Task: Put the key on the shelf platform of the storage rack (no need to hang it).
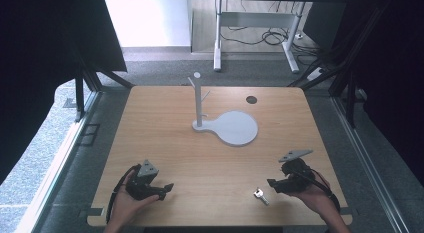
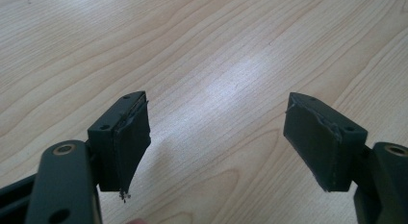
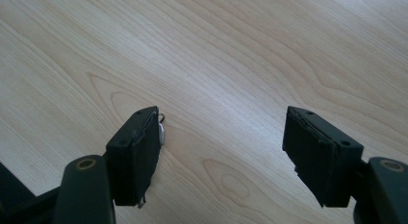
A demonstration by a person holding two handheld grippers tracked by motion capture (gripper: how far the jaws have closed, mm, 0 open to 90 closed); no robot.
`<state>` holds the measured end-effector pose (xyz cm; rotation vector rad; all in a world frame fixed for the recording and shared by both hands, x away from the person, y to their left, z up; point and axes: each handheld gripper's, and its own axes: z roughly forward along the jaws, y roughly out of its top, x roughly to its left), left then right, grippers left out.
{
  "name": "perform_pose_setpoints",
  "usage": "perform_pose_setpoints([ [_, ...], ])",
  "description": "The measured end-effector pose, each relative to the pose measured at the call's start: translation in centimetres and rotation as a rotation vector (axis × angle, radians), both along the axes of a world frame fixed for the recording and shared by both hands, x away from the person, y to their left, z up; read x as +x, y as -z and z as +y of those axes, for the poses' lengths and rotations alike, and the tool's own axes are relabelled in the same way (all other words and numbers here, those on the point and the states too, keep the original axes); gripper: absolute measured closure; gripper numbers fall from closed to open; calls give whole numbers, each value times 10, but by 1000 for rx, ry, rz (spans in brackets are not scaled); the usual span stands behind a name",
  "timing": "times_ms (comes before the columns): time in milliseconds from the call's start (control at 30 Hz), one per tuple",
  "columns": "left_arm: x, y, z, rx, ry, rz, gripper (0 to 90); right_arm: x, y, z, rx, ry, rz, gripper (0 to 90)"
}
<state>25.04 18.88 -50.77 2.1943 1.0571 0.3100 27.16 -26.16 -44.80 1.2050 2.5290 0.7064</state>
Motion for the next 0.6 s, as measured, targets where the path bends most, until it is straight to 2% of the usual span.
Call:
perform_pose_setpoints([
  [300,-1,-4,3,-15,-3,-9,247,2,10,18,-22,-31,58,299],
  [600,-1,-1,0,-8,-1,0,246,3,21,23,-34,-48,91,308],
])
